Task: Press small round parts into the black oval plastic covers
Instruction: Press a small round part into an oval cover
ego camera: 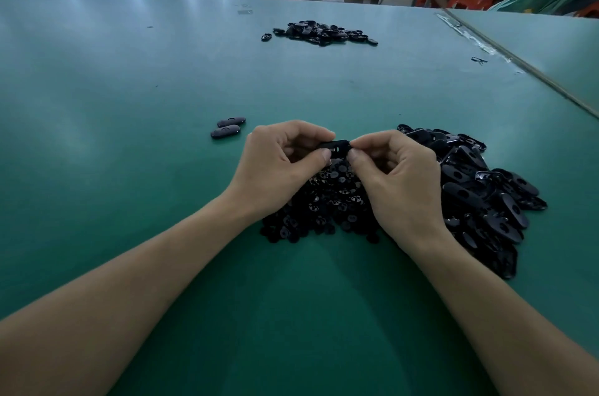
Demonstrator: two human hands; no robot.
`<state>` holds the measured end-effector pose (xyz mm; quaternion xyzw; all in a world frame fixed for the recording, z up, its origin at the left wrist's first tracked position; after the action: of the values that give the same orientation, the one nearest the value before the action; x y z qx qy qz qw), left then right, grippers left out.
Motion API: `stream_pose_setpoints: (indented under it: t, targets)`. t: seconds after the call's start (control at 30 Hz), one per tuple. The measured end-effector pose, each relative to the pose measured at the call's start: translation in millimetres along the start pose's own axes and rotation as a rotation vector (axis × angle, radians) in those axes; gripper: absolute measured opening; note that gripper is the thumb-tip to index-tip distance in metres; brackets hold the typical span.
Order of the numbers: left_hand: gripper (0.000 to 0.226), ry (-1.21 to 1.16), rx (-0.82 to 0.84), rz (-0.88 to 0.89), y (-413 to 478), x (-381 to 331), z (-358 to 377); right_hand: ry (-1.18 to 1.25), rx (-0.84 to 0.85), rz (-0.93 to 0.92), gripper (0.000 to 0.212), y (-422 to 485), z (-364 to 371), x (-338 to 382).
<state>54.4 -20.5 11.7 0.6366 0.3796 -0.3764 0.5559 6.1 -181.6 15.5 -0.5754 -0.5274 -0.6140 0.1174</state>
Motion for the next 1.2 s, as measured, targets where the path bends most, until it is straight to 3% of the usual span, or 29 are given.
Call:
stream_pose_setpoints:
  t: [0.3, 0.5, 0.83, 1.2]
  targets:
    - [0.028, -0.019, 0.018, -0.045, -0.6, 0.2, 0.5, 0.039, 0.020, -0.001, 0.019, -0.2, 0.6, 1.3]
    - [0.037, 0.138, 0.060, 0.106, -3.2, -4.0, 3.4, 0.099, 0.078, -0.029, 0.020, -3.4, 1.7, 4.6]
    - [0.006, 0.034, -0.041, -0.008, 1.2, -3.5, 0.5, 0.102, 0.046, -0.021, 0.020, -2.7, 2.4, 4.3]
    - [0.027, -0.027, -0.007, -0.050, -1.1, -4.4, -0.9, 0.076, 0.075, -0.024, 0.020, -3.9, 5.1, 3.0]
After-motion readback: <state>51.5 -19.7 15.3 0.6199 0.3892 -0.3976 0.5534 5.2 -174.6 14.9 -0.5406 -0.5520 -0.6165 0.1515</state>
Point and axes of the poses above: each hand's wrist, its own y-axis towards the middle knuckle, its own z-axis out of the palm, x = y × z, the point moved 2 cm from there along y, towards the middle knuckle, and after that the axes turned 10 degrees about -x, right-handed, at the moved point
